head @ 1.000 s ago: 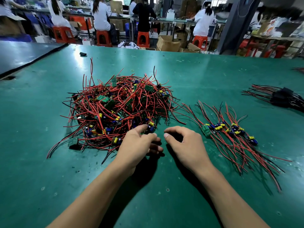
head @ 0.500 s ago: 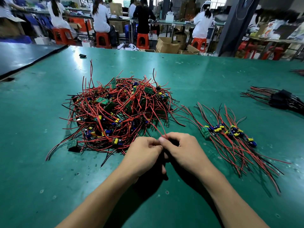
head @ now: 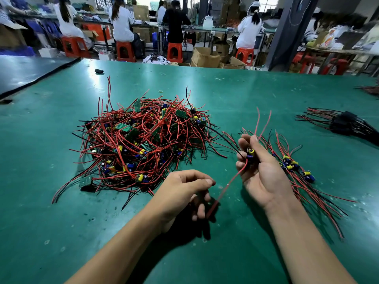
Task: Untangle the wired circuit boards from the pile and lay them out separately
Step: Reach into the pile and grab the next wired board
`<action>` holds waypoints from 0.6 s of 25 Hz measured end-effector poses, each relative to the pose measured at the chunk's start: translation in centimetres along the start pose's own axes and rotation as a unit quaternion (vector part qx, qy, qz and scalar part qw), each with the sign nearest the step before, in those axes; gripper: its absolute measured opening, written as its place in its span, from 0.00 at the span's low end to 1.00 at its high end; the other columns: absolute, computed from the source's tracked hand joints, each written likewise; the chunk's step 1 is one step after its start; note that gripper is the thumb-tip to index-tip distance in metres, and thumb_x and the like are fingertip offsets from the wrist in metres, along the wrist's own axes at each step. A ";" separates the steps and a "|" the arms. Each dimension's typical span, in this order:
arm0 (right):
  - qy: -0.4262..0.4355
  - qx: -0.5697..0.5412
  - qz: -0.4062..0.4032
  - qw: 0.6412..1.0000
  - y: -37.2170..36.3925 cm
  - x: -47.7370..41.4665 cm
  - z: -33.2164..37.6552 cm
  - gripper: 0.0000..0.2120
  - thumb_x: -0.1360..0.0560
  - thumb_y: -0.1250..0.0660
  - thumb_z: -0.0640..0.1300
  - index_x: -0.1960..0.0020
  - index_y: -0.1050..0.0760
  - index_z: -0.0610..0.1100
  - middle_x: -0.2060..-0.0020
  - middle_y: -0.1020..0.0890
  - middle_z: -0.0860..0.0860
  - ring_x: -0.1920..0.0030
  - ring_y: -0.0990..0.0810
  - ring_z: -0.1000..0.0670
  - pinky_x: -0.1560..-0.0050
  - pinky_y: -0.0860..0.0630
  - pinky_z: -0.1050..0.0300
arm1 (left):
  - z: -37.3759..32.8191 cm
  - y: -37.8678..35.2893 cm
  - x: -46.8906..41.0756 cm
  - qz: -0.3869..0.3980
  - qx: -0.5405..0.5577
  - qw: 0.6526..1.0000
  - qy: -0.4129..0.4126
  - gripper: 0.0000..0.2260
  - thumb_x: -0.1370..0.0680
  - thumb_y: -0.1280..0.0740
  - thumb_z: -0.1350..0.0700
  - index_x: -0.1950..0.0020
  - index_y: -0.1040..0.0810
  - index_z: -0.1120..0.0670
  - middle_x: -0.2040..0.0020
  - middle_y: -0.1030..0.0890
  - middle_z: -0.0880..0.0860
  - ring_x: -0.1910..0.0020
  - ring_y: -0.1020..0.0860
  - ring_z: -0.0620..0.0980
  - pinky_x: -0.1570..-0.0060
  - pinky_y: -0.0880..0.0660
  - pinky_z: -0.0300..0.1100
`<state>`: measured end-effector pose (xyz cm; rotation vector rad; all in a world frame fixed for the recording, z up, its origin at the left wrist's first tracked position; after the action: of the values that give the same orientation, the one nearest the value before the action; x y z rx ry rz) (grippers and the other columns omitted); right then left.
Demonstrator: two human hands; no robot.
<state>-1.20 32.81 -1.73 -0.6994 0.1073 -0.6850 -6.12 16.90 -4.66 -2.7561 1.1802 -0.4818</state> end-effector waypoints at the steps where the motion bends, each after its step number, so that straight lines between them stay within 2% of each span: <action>1: -0.024 -0.014 0.037 0.999 -0.9 0.2 -0.5 0.08 0.23 0.34 0.47 0.52 0.19 0.44 0.64 0.16 0.53 0.73 0.25 0.58 0.74 0.28 0.66 | 0.2 0.2 -0.2 -0.009 0.002 1.000 0.008 0.04 0.22 0.33 0.62 0.52 0.22 0.63 0.74 0.26 0.54 0.84 0.32 0.48 0.83 0.39 0.31; 3: -0.040 0.036 0.110 0.992 -2.9 1.0 -1.4 0.09 0.26 0.33 0.49 0.55 0.16 0.45 0.64 0.16 0.51 0.71 0.24 0.57 0.72 0.26 0.66 | 0.4 0.4 -0.3 -0.012 0.022 1.000 0.018 0.05 0.22 0.32 0.59 0.53 0.22 0.61 0.74 0.28 0.53 0.84 0.34 0.47 0.84 0.39 0.31; 5: -0.024 0.145 0.164 0.975 -4.3 1.8 -2.6 0.10 0.26 0.33 0.50 0.56 0.15 0.46 0.61 0.14 0.49 0.67 0.19 0.54 0.70 0.23 0.63 | 0.5 -0.4 -0.4 0.020 0.080 0.996 0.022 0.10 0.24 0.31 0.54 0.53 0.22 0.61 0.70 0.23 0.57 0.79 0.26 0.50 0.81 0.31 0.35; 7: -0.025 0.200 0.191 0.961 -5.3 2.6 -3.9 0.09 0.26 0.32 0.50 0.55 0.15 0.47 0.55 0.13 0.45 0.65 0.17 0.52 0.70 0.22 0.61 | 0.5 -1.3 -0.5 0.059 0.126 0.990 0.028 0.14 0.24 0.33 0.52 0.51 0.21 0.63 0.62 0.18 0.62 0.71 0.19 0.56 0.73 0.22 0.41; 10: -0.024 0.221 0.186 0.957 -5.3 2.7 -4.5 0.11 0.26 0.30 0.50 0.53 0.16 0.43 0.53 0.14 0.44 0.70 0.20 0.55 0.74 0.26 0.64 | 0.6 -1.5 -0.6 0.083 0.125 0.988 0.035 0.18 0.28 0.31 0.48 0.50 0.19 0.63 0.58 0.17 0.63 0.67 0.17 0.56 0.67 0.19 0.44; 12: -0.025 0.239 0.163 0.957 -4.5 2.4 -4.6 0.12 0.29 0.28 0.51 0.54 0.16 0.43 0.60 0.16 0.46 0.71 0.24 0.54 0.76 0.29 0.64 | 0.5 -1.6 -0.5 0.087 0.110 0.990 0.026 0.19 0.28 0.29 0.48 0.48 0.19 0.62 0.57 0.17 0.63 0.64 0.16 0.56 0.65 0.19 0.45; 15: -0.045 0.229 0.142 0.962 -3.9 2.3 -5.1 0.12 0.30 0.26 0.50 0.55 0.17 0.41 0.65 0.20 0.45 0.75 0.27 0.53 0.79 0.31 0.64 | 0.5 -1.3 -0.5 0.068 0.095 0.993 0.015 0.14 0.25 0.30 0.55 0.45 0.20 0.65 0.55 0.17 0.63 0.61 0.16 0.58 0.61 0.17 0.46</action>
<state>-3.13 26.44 -2.93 -0.2600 -0.0355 -0.3788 -5.36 18.14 -4.94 -2.4985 1.2477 -0.5894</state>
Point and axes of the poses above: each hand's wrist, its own x-axis away from the middle knuckle, its own y-axis out of the back of the hand, z = x × y, the point moved 10 cm from there along -x, towards the middle knuckle
